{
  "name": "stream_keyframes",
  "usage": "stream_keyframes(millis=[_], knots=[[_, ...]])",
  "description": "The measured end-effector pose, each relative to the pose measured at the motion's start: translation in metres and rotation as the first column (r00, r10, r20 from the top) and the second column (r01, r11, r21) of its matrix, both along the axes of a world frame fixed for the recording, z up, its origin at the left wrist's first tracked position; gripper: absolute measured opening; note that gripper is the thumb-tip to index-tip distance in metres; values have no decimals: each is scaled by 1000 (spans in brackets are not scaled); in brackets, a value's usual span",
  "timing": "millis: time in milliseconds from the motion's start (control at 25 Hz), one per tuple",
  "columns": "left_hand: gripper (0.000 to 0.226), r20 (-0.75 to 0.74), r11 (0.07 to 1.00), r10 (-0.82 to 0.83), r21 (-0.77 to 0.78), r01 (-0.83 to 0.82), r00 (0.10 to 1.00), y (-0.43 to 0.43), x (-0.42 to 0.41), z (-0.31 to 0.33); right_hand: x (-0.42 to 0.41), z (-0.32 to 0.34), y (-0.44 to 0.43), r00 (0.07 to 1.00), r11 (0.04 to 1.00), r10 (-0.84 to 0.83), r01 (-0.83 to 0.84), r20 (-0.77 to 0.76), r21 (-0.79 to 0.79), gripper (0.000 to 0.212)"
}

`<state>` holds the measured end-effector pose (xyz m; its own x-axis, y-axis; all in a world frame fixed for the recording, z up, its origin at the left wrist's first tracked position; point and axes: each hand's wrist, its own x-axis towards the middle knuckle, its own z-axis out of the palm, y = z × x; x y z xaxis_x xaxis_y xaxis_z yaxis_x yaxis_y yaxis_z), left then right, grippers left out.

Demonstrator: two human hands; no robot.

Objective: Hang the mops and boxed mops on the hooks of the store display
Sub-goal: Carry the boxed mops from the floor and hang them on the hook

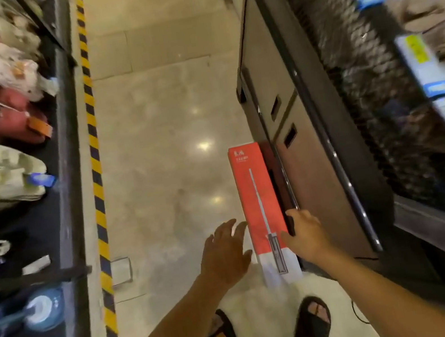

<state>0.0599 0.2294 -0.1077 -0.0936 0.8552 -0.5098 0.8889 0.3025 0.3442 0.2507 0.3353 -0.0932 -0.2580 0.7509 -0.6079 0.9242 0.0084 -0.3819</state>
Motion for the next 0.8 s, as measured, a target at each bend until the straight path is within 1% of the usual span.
stream_keyframes(millis=[80,160,280,360,400,440,480,520,560,600,640,680,760,800], knots=[[70,26,999,0,-41,1,1000,7,7,-59,4,-75,9,1000,1000,-7,7,18,-31,55],[70,39,996,1,-86,2,999,10,14,-124,12,-151,14,999,999,-1,4,45,-54,50],[69,49,988,-36,-148,43,998,8,20,-207,14,-220,14,996,998,-9,15,89,-64,39],[70,85,982,-46,-178,61,995,10,25,-253,15,-263,16,996,997,3,4,92,-73,40],[70,124,978,-15,-204,40,992,13,28,-272,14,-282,20,996,996,8,0,91,-89,43],[70,197,969,91,-244,-41,976,17,31,-288,13,-297,26,996,994,1,10,94,-112,48],[70,298,929,281,-322,-181,912,24,35,-299,13,-314,32,994,991,-29,43,104,-127,53],[69,381,851,484,-412,-325,788,33,39,-311,12,-330,38,991,987,-73,88,115,-133,57],[66,428,755,645,-487,-440,633,44,42,-319,12,-345,45,984,980,-136,151,118,-130,60],[61,445,659,751,-550,-513,488,54,44,-325,11,-358,51,974,969,-202,214,103,-123,63],[54,459,599,800,-585,-547,385,65,46,-328,10,-369,58,959,953,-272,280,76,-118,65],[46,478,558,825,-611,-561,301,71,45,-329,8,-379,64,941,933,-333,338,55,-122,69],[34,489,495,854,-662,-563,176,79,43,-339,3,-396,72,882,871,-469,472,51,-136,75],[38,484,474,864,-687,-551,140,80,42,-348,3,-401,75,844,832,-531,535,69,-143,74]])
